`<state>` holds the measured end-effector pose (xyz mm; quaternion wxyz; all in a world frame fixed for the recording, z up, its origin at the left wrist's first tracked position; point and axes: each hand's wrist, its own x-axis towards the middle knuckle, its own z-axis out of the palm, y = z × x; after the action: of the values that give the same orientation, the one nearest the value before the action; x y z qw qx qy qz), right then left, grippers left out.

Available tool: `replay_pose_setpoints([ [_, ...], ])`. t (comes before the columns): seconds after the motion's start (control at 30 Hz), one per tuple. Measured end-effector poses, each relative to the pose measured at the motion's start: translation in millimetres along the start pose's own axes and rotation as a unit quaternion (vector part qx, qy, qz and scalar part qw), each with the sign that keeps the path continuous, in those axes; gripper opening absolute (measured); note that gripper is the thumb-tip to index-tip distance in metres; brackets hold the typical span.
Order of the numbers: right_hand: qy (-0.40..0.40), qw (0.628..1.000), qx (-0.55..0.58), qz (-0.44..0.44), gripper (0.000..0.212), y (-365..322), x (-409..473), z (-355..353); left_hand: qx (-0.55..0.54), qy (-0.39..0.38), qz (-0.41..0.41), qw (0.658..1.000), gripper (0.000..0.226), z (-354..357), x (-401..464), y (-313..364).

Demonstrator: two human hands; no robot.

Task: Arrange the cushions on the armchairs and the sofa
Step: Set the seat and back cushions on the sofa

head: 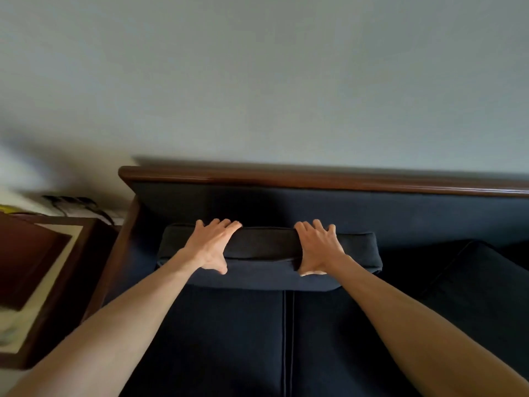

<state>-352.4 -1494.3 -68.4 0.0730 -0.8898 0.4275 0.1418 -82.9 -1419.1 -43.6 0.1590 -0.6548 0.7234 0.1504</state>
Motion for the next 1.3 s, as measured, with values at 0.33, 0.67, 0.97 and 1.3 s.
replay_pose_setpoints([
  [0.33,-0.020,0.999,0.037,-0.004,0.097,-135,64,-4,-0.008,-0.011,-0.017,1.000,0.114,37,-36,-138],
  [0.67,0.006,0.999,0.029,-0.012,0.112,-137,68,13,0.008,0.026,0.008,1.000,0.124,61,-28,-144],
  [0.97,0.004,0.999,0.051,0.016,0.110,-154,102,-22,-0.006,0.038,0.017,0.999,0.115,29,-8,-185],
  [1.3,-0.023,0.998,0.053,0.037,0.108,-151,116,-11,-0.018,0.053,0.019,0.998,0.109,44,7,-188],
])
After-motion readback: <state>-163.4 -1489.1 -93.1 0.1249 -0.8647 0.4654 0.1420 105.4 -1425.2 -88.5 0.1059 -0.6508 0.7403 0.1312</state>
